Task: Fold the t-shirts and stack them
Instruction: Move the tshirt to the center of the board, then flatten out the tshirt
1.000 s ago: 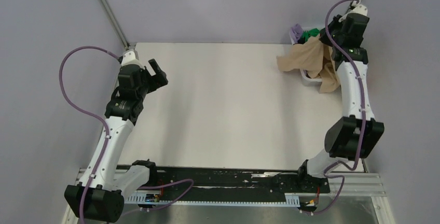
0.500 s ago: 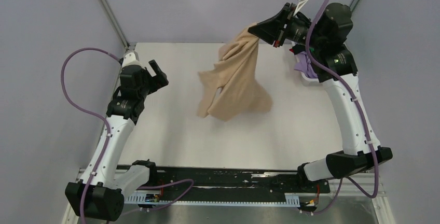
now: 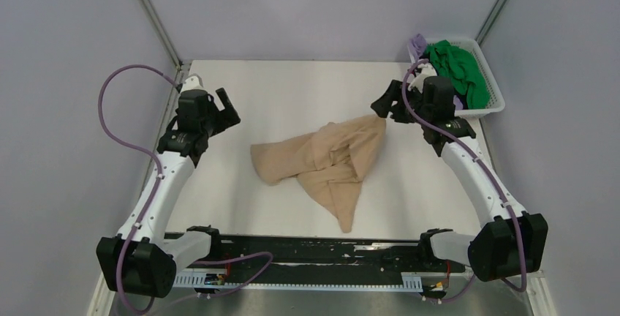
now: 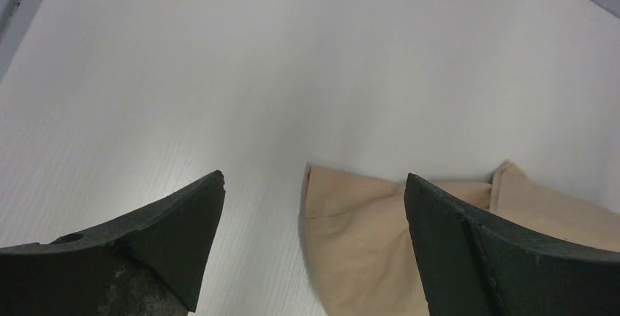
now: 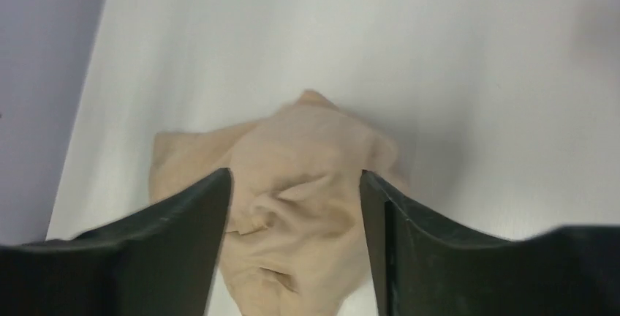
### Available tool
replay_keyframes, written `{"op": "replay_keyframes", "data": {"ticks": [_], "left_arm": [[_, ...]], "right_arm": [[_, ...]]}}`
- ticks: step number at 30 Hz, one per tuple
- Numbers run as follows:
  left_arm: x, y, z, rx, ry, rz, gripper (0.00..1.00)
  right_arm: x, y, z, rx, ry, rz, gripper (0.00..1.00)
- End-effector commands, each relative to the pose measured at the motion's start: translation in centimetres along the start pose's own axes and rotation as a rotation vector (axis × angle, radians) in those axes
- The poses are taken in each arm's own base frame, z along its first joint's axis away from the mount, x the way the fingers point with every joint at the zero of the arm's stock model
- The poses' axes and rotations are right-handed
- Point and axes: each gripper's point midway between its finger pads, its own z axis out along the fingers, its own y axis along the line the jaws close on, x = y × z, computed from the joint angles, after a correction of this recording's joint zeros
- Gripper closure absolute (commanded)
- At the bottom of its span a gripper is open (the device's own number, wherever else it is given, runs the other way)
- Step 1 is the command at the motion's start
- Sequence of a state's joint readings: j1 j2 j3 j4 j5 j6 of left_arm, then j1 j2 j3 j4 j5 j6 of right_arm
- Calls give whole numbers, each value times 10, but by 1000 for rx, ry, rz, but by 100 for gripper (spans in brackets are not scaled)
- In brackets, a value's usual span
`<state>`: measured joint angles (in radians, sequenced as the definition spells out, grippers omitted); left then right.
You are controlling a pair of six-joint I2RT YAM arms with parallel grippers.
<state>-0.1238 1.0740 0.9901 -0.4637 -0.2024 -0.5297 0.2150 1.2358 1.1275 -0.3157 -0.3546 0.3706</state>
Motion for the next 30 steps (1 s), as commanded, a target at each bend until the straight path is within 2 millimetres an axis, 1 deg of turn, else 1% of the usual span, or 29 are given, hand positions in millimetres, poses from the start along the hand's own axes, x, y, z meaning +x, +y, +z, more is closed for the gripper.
{"op": "replay_keyframes", "data": {"ticks": [1,3,4,6,7,10,12,14,17,19,21,22,24,25,26,27,28,29,30], "left_arm": [[9,-13,2,66,57,15,0],[18,-21,5,114,92,20,0],[22,-26,5,146,112,23,0],[28,-36,7,205,133,29,0],[32,-37,8,218,144,33,0],[40,-46,10,274,178,40,0],[47,-46,12,281,199,46,0],[50,-41,14,252,217,54,0],[53,-38,15,239,231,66,0],[54,-40,16,250,235,60,0],[59,-45,18,280,251,61,0],[62,-44,18,274,264,61,0],[70,-36,18,221,284,70,0],[70,-31,16,179,265,72,0],[78,-24,13,145,274,71,0],[77,-22,7,128,252,57,0],[87,-17,6,115,270,46,0],[87,-19,0,127,260,12,0],[97,-15,-2,122,270,-19,0]], "right_arm": [[3,-84,-11,368,-71,36,22],[3,-97,-13,437,-85,46,3],[1,-99,-13,450,-92,47,0],[-1,-96,-11,434,-92,41,0],[-1,-91,-10,407,-85,40,0],[8,-76,-7,313,-56,32,0],[12,-71,-4,272,-61,50,0],[13,-61,-2,217,-60,65,0],[12,-52,-1,170,-76,70,0],[7,-47,-5,174,-93,81,0],[5,-36,-12,154,-90,76,0],[6,-31,-14,157,-96,72,0],[15,-29,-17,167,-110,56,0],[22,-30,-17,174,-97,60,0],[31,-30,-19,178,-64,67,0],[41,-29,-21,188,-29,78,0],[53,-29,-23,195,9,89,0],[67,-27,-24,191,48,93,0],[82,-22,-25,177,85,96,0]]}}
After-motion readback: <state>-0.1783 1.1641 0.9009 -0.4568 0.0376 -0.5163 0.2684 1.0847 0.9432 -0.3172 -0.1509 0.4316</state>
